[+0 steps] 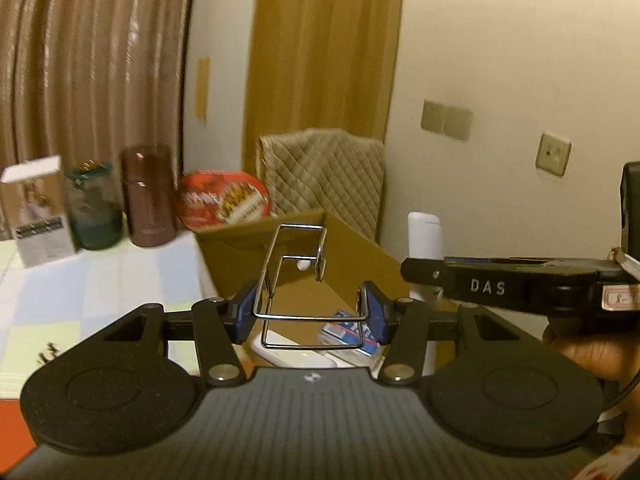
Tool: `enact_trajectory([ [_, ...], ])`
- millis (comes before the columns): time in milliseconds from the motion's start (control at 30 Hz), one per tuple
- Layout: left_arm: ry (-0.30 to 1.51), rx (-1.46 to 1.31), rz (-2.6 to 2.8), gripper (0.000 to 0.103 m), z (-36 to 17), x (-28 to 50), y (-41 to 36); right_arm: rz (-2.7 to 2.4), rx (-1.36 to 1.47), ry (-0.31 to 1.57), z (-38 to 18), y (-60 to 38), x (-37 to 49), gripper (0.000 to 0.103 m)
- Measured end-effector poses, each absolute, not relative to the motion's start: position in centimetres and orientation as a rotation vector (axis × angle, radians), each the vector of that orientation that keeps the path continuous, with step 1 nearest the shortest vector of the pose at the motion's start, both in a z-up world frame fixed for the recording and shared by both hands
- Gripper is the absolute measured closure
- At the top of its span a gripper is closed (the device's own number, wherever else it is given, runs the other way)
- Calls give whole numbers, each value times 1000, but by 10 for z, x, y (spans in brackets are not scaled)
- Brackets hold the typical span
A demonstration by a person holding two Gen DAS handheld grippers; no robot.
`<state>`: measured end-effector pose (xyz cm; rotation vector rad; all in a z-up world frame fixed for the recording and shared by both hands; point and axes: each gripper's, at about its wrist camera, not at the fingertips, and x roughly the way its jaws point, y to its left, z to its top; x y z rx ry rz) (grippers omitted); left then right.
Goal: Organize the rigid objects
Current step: 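Lower the remote and wire stand into the box and open both tools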
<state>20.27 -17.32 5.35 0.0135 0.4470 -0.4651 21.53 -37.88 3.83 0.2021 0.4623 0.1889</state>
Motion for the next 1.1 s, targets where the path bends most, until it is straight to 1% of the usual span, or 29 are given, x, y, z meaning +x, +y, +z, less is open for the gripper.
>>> enact_trajectory([
  [300,549,29,-472,54,21,230,-191,191,147,579,9,-396,234,68],
  [533,573,30,-472,54,11,233,-190,226,137,619,-4,-392,240,68],
  [600,580,18,-480,51,10,235,-189,226,145,627,-5,-392,241,67],
  [633,572,16,-479,47,11,234,-189,219,149,625,-5,-393,241,65],
  [733,541,15,-475,47,15,230,-185,201,181,596,0,-397,239,60],
  [1100,505,-32,-402,48,32,223,-148,178,229,500,20,-399,226,59],
])
